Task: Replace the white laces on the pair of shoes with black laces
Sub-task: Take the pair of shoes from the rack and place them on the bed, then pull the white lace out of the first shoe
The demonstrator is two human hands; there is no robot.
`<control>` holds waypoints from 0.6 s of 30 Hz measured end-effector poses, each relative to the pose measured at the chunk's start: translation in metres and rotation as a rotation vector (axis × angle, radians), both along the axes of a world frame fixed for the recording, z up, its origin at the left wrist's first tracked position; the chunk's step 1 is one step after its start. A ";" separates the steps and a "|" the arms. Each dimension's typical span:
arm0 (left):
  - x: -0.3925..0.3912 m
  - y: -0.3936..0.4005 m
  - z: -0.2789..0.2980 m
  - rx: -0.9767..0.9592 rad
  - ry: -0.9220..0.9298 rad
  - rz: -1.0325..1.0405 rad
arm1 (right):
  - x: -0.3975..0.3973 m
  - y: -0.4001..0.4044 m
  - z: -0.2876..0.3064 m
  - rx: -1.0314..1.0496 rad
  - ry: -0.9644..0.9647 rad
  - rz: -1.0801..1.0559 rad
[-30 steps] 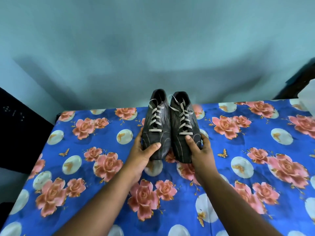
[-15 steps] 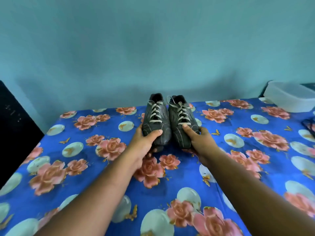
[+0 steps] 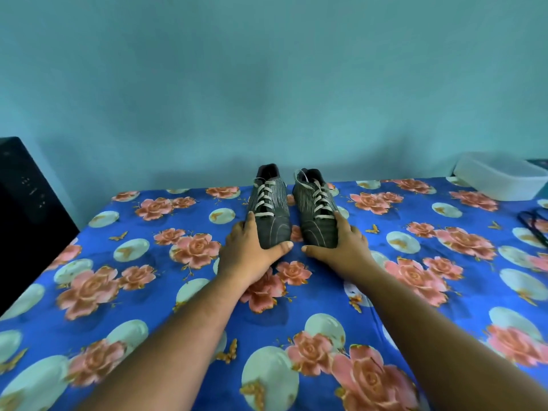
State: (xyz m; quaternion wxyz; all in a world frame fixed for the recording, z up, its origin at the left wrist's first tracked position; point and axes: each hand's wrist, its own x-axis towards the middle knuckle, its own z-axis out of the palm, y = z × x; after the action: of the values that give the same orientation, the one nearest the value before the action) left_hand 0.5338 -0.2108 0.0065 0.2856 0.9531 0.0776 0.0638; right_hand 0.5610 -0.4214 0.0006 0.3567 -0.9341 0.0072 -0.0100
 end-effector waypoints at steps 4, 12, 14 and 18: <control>-0.002 -0.002 0.001 0.103 -0.089 0.060 | 0.000 0.005 -0.003 0.046 -0.010 -0.033; -0.025 -0.088 -0.005 -0.136 -0.137 -0.218 | 0.013 -0.021 0.004 0.573 0.068 -0.070; -0.014 -0.098 -0.007 -0.438 -0.019 -0.192 | 0.015 -0.023 0.005 0.615 0.091 -0.043; -0.005 -0.098 -0.003 -0.662 -0.088 -0.051 | 0.011 -0.029 0.007 0.764 0.111 -0.042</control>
State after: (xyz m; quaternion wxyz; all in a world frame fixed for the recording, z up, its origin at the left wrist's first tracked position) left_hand 0.5287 -0.3091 0.0039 0.5844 0.8064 0.0579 0.0689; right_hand 0.5723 -0.4500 0.0078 0.6780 -0.7326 0.0489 0.0367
